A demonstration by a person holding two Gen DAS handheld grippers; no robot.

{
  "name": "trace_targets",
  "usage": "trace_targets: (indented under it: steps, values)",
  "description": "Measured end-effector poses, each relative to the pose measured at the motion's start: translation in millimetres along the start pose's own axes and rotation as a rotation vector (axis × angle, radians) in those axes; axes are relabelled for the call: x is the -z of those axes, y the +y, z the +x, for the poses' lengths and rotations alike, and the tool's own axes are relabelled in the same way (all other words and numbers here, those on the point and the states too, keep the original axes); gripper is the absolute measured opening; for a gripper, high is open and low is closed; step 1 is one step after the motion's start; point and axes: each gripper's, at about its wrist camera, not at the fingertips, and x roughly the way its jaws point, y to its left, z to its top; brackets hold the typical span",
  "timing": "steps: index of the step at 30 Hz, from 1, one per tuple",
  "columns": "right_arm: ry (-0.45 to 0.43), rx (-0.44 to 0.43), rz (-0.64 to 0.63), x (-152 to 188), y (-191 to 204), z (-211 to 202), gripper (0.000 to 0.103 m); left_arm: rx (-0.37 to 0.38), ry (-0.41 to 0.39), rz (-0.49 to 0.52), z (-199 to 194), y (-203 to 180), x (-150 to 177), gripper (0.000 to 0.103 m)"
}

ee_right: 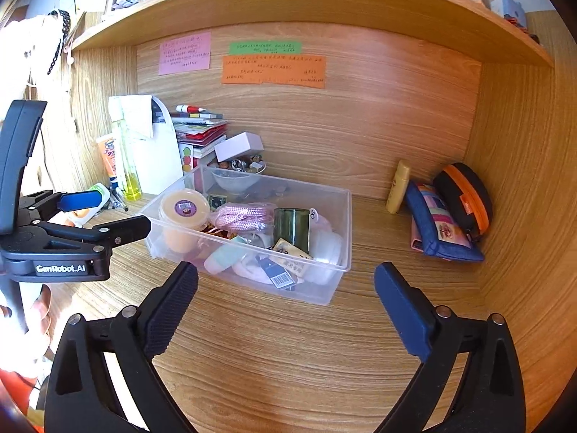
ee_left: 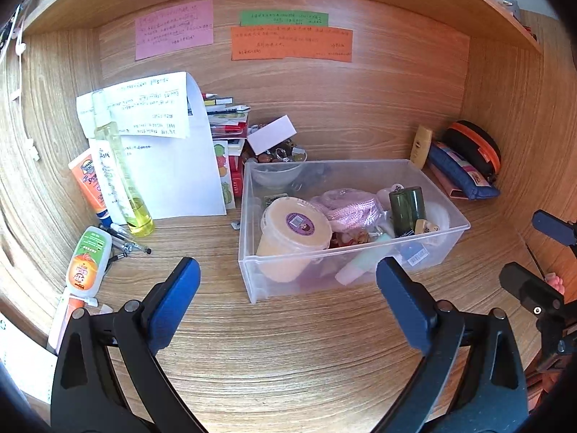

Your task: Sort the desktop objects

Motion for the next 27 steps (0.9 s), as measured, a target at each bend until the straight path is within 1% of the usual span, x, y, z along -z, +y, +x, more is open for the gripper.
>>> trace_targets:
  steps: [5, 10, 14, 19, 27]
  values:
    - [-0.013, -0.003, 0.020, 7.4, -2.4, -6.0, 0.099, -0.021, -0.025, 0.016, -4.7, -5.1, 7.0, 0.099]
    - [-0.012, -0.003, 0.033, 12.9, -4.7, -6.5, 0.099, -0.017, -0.045, 0.031, -9.3, -12.5, 10.8, 0.099]
    - [-0.009, -0.002, 0.041, 14.3, -7.9, -6.2, 0.099, 0.001, -0.044, 0.036, -9.9, -15.6, 12.0, 0.099]
    - [-0.005, -0.002, 0.054, 15.3, -12.5, -4.3, 0.099, 0.001, -0.044, 0.055, -9.6, -20.2, 11.5, 0.099]
    - [0.009, -0.008, 0.070, 16.0, -17.2, 0.9, 0.099, 0.009, -0.045, 0.057, -9.5, -23.6, 11.1, 0.099]
